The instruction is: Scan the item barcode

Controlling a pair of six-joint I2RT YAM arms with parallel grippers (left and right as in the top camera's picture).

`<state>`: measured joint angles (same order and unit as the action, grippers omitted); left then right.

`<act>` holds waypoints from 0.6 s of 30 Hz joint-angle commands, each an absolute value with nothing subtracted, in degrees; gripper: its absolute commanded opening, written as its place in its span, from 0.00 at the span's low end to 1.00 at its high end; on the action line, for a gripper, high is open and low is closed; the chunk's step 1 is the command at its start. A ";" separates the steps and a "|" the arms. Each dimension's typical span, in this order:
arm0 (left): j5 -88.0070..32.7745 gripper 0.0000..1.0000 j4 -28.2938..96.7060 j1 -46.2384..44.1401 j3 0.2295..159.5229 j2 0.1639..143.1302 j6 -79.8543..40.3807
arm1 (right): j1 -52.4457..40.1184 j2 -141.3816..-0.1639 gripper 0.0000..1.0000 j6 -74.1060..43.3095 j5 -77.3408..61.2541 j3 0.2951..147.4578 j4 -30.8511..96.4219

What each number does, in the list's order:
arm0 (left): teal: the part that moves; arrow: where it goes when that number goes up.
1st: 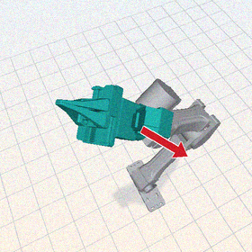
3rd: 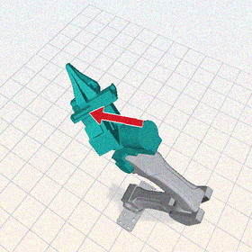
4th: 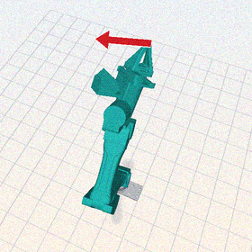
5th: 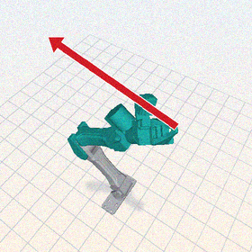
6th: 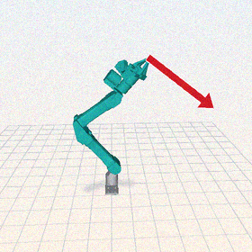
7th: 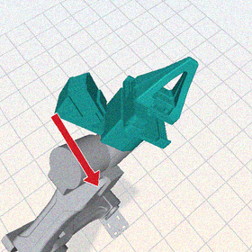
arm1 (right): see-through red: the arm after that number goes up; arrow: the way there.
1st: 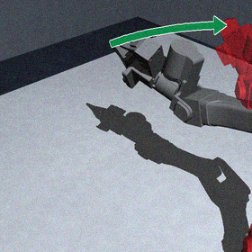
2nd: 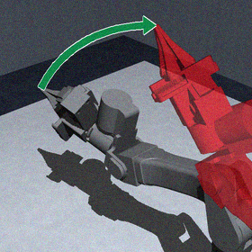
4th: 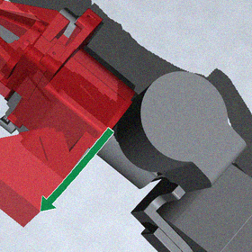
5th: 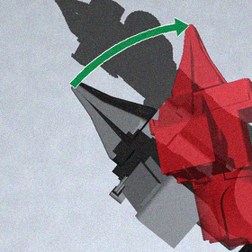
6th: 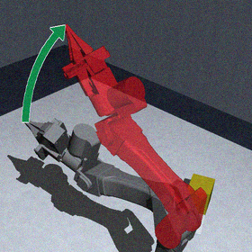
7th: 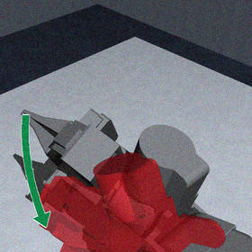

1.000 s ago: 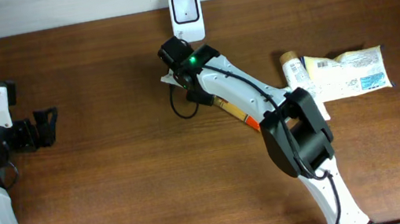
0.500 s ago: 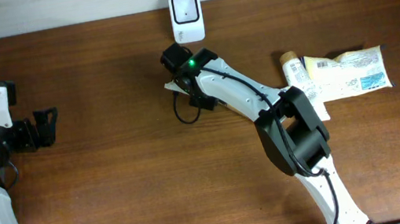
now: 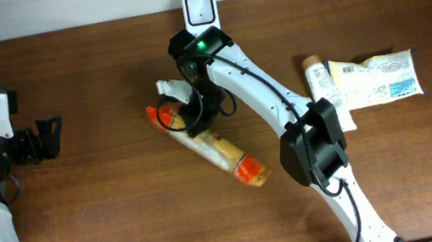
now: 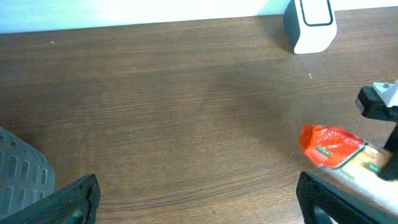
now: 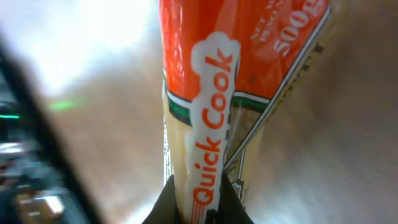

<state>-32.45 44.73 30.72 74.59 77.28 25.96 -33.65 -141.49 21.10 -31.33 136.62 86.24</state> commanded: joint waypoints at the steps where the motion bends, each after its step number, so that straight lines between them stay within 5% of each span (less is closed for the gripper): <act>1: -33.23 0.99 44.60 30.92 75.05 77.21 26.89 | -33.23 -141.23 0.04 20.38 -49.30 134.32 84.66; 8: -33.23 0.99 44.62 30.92 75.05 77.21 26.89 | -29.08 -143.90 0.05 15.75 -44.27 121.97 72.42; 12: -33.23 0.99 44.62 30.92 75.05 77.21 26.89 | -24.10 -143.90 0.43 11.00 -33.10 121.97 68.75; 18: -33.23 0.99 44.62 30.92 75.05 77.21 26.89 | -20.58 -143.90 0.58 11.18 -33.82 121.97 71.02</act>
